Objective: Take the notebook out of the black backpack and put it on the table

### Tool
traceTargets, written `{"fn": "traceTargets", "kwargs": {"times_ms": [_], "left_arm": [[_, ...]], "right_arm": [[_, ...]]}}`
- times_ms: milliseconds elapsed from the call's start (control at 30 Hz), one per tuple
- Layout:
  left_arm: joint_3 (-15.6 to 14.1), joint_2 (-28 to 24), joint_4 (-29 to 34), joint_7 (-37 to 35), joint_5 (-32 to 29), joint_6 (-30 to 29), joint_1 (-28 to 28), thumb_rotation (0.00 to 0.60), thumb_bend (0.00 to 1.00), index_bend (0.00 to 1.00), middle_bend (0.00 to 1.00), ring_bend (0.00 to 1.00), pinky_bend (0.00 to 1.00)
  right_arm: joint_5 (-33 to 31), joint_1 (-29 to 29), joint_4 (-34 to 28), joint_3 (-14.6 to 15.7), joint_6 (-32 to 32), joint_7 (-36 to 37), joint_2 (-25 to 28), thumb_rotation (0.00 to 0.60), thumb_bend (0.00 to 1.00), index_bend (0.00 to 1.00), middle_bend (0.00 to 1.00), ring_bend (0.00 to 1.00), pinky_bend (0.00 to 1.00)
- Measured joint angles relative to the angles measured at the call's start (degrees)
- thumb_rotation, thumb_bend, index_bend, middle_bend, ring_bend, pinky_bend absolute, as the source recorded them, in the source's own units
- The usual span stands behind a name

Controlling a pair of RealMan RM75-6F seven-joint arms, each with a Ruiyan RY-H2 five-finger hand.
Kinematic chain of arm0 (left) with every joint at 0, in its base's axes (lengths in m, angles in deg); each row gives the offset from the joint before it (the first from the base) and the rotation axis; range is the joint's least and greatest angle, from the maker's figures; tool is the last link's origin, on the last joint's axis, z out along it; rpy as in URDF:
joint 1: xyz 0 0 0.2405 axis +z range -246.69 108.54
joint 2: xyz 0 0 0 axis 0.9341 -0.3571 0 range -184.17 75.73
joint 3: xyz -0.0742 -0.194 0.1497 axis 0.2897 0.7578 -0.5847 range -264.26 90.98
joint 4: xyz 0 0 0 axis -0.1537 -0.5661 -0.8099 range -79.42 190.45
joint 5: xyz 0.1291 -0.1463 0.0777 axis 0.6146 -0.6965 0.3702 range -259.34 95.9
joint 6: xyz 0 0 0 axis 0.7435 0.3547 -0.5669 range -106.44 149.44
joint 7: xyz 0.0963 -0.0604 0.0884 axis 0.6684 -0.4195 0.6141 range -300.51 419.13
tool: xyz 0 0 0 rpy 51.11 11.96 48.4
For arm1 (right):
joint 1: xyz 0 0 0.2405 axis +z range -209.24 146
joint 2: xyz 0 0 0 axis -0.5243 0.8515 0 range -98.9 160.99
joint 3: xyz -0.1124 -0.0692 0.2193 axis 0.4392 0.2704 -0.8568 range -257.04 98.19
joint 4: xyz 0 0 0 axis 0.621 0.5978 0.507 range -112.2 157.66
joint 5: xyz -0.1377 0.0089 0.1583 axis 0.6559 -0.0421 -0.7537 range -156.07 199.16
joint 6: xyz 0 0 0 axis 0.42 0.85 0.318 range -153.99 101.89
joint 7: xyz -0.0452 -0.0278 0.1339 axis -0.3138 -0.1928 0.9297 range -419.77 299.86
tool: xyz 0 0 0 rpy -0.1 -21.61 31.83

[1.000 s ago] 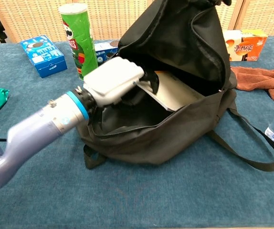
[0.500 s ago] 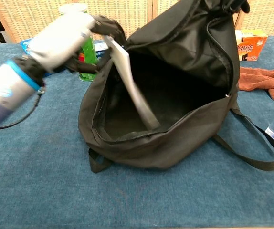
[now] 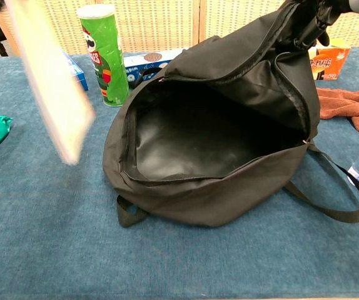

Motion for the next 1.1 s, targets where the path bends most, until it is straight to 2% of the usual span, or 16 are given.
{"fn": "traceTargets", "kwargs": {"times_ms": [200,367,467,600,700,733,800,833,867,900,933,1100], "left_arm": [[-0.76,-8.71,5.58,-0.23,-0.52,-1.01,3.76,0.600,0.62,0.77,0.44,0.31,0.30],[-2.05,-17.90,10.52,4.48,-3.46,3.47,5.98,0.600,0.62,0.78,0.45,0.31,0.30],[-2.49,-21.07,12.78,7.48,-6.43,7.98,6.57,0.600,0.62,0.78,0.45,0.31,0.30],[-2.56,-23.41,14.60,12.31,-12.35,16.81,6.09,0.600,0.62,0.78,0.45,0.31,0.30],[-2.10,-23.18,14.40,16.40,-18.13,24.95,4.66,0.600,0.62,0.78,0.44,0.31,0.30],[-1.82,-22.62,13.92,17.39,-20.24,27.58,4.10,0.600,0.61,0.76,0.40,0.29,0.30],[-0.97,-20.62,12.16,19.33,-25.41,33.37,2.72,0.600,0.56,0.56,0.20,0.16,0.28],[-0.55,-19.52,11.16,20.01,-27.50,35.55,2.13,0.600,0.51,0.35,0.08,0.07,0.25],[-0.09,-18.37,10.06,20.56,-29.39,37.48,1.55,0.600,0.46,0.16,0.01,0.01,0.22],[0.62,-16.94,8.61,20.99,-31.49,39.64,0.85,0.600,0.43,0.07,0.00,0.00,0.20],[1.23,-16.03,7.71,21.07,-32.64,40.82,0.40,0.600,0.40,0.01,0.00,0.00,0.17],[3.62,-14.90,6.10,18.25,-33.50,41.71,-0.04,0.600,0.32,0.00,0.00,0.00,0.13]], "right_arm": [[0.01,-0.45,-0.21,-0.11,-0.50,0.37,-0.46,0.600,0.67,0.62,0.67,0.69,0.67],[1.12,-1.27,-1.23,0.74,-0.85,0.24,-0.41,0.600,0.67,0.62,0.67,0.69,0.67],[2.09,-1.75,-1.16,1.27,-1.04,0.08,-0.45,0.600,0.67,0.62,0.67,0.69,0.67],[3.31,-2.20,-0.79,1.68,-1.38,0.02,-0.73,0.600,0.67,0.62,0.67,0.69,0.67],[3.94,-2.41,-0.68,1.96,-1.71,-0.02,-1.06,0.600,0.67,0.62,0.67,0.69,0.67],[4.23,-2.49,-0.66,2.08,-1.81,-0.04,-1.15,0.600,0.67,0.62,0.67,0.69,0.67],[5.00,-2.69,-0.53,2.43,-2.26,-0.04,-1.26,0.600,0.67,0.62,0.67,0.69,0.67],[5.35,-2.78,-0.46,2.58,-2.52,-0.01,-1.25,0.600,0.67,0.62,0.67,0.69,0.67],[5.84,-2.90,-0.36,2.77,-2.85,0.06,-1.22,0.600,0.67,0.62,0.67,0.69,0.67],[6.20,-2.99,-0.30,2.90,-3.05,0.10,-1.19,0.600,0.67,0.62,0.67,0.69,0.67],[6.58,-3.08,-0.26,3.02,-3.19,0.16,-1.14,0.600,0.67,0.62,0.67,0.69,0.67],[9.78,-3.92,-0.89,3.63,-3.73,0.96,-0.55,0.600,0.67,0.62,0.67,0.69,0.67]]}}
